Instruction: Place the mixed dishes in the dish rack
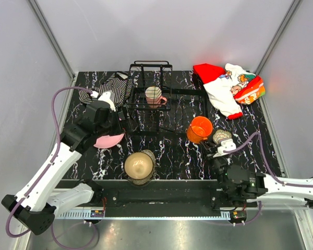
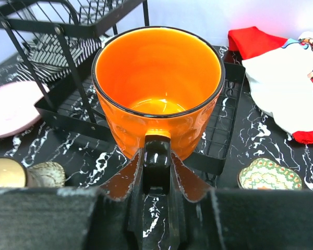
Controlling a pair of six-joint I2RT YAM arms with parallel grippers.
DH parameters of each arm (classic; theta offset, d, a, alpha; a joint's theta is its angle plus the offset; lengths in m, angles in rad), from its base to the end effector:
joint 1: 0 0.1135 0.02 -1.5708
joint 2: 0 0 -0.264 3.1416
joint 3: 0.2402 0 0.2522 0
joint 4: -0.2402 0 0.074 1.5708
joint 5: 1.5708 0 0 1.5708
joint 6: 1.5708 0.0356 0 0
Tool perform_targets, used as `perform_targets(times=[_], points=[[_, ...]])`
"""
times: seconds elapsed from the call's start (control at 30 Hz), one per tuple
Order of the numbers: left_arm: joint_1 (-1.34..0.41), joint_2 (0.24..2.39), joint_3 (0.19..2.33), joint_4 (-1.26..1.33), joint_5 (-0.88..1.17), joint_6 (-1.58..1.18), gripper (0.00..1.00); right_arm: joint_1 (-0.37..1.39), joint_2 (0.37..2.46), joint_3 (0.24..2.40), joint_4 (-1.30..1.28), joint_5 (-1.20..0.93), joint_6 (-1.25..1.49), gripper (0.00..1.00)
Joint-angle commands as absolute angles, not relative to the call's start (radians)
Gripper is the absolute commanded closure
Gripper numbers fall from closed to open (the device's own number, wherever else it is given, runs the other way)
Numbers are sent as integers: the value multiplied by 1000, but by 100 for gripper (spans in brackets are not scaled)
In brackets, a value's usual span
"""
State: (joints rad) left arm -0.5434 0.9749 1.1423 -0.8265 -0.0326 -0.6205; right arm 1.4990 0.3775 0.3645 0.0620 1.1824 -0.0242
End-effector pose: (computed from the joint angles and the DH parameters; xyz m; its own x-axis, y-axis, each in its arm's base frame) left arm 0.1632 -0.0972 0.3649 -0.7141 -0.2475 -0.6548 0.0977 0.8910 -0.4434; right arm 0.0406 0.1050 0.2719 0.0110 0.0259 -0.9996 -0.3112 0.9501 0.0212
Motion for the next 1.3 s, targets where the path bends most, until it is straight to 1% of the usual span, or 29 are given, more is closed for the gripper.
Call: perform_targets(times=[0.0, 0.13, 0.17, 0.27, 0.3, 0.4, 0.9, 1.07, 1.27], points=[[-540, 974, 1144, -772, -21, -600, 1, 1408, 475, 426, 98, 1057, 40, 100], [-540, 973, 1144, -773, -21, -595, 1, 1241, 570, 452, 97, 910, 93, 100], [-540, 971, 1144, -772, -23, -594, 1, 1148, 586, 462, 97, 831, 115, 100], [-540, 966, 1146, -776, -26, -589, 1, 1028, 633, 483, 109, 691, 126, 100], [-540, 965, 1146, -776, -26, -586, 1, 964, 649, 486, 120, 666, 120, 100], [-540, 963, 1144, -779, -32, -581, 1, 860, 690, 511, 149, 580, 101, 100], [-540, 969, 1152, -787, -34, -560, 1, 514, 937, 564, 360, 203, 124, 100], [-540, 976, 1157, -785, -31, -558, 1, 399, 1012, 586, 434, 25, 126, 100], [-540, 983, 1163, -787, -31, -543, 1, 334, 1092, 583, 546, -133, 120, 100]])
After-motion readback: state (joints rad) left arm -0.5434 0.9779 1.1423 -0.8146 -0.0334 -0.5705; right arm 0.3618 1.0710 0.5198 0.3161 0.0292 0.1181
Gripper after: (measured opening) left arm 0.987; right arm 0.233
